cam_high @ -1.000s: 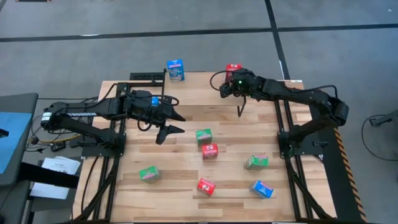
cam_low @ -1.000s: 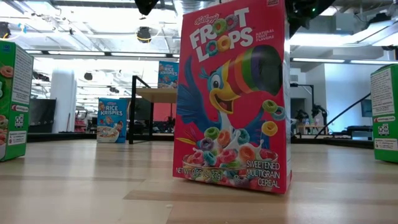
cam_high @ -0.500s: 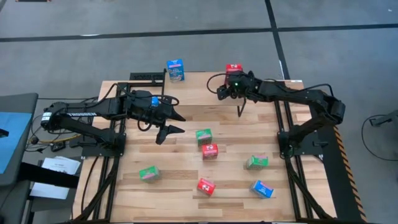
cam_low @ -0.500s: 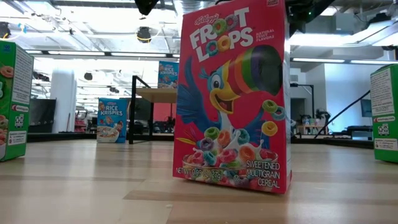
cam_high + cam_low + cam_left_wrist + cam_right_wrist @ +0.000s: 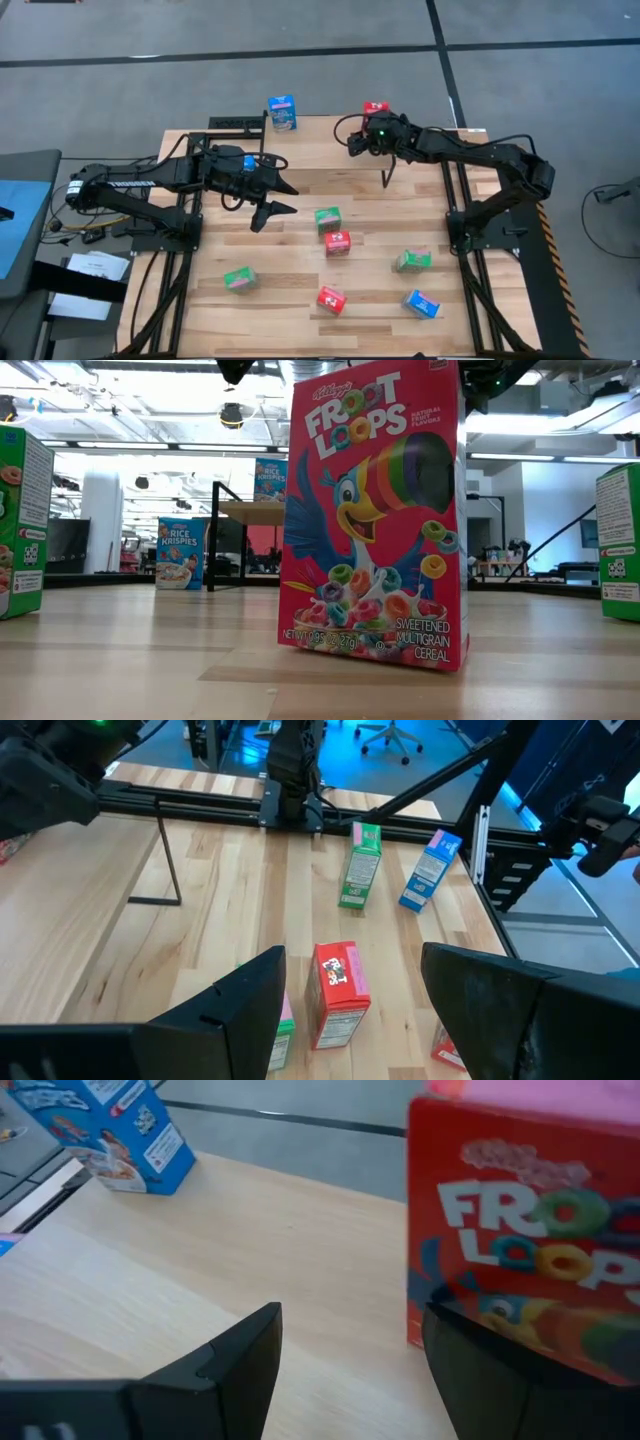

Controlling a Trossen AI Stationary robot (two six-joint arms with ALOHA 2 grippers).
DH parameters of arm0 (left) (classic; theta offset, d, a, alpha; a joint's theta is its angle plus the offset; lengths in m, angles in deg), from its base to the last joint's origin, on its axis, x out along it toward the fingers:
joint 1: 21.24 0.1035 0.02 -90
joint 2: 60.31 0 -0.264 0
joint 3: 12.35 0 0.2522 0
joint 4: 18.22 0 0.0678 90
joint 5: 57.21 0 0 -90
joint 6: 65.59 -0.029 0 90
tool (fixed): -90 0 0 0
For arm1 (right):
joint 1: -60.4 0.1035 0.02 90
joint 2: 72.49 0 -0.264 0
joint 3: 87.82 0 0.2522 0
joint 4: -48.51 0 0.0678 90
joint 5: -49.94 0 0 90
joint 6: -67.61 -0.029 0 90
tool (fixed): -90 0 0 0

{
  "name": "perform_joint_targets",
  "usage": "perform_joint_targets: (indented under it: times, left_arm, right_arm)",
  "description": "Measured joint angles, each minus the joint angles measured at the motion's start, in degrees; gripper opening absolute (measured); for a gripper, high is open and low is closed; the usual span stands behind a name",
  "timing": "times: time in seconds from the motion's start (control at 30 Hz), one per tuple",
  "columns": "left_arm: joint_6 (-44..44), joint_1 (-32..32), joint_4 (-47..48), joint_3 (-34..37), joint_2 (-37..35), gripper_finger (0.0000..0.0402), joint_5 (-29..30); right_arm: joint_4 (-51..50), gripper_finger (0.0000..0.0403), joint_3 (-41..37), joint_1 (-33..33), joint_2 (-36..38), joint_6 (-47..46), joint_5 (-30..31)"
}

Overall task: Stack cereal on shelf
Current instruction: Put the top right red cereal box on the shelf, then put the top green cereal box on the shelf

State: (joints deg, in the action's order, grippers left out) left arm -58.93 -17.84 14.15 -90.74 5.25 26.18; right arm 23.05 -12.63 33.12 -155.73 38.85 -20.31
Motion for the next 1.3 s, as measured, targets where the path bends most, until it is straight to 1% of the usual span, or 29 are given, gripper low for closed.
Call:
perform_joint_targets:
  times: [0.23,0.43,0.67,0.73,0.87,1.1,1.3]
  left_arm:
    - [0.0,0.0,0.0,0.0,0.0,0.0224,0.0]
    - [0.0,0.0,0.0,0.0,0.0,0.0224,0.0]
    - [0.0,0.0,0.0,0.0,0.0,0.0224,0.0]
    - [0.0,0.0,0.0,0.0,0.0,0.0224,0.0]
    - [0.7,0.0,0.0,0.0,0.0,0.0224,0.0]
    - [1.4,0.0,0.0,0.0,0.0,0.0224,0.0]
    - [3.2,0.0,0.0,0.0,0.0,0.0224,0.0]
  right_arm:
    - [0.1,0.0265,0.0,-0.3,0.0,0.8,0.0]
    - [-2.4,0.0265,0.0,0.3,0.0,0.9,-0.5]
    - [-4.9,0.0265,0.0,0.7,0.1,0.7,-6.8]
    - [-5.9,0.0265,0.0,0.9,1.0,0.8,-9.6]
    - [-7.7,0.0265,0.0,2.0,3.6,0.8,-13.4]
    - [-9.7,0.0265,0.0,5.6,9.7,1.1,-14.3]
    - [-10.5,0.0265,0.0,8.8,14.4,3.7,-15.5]
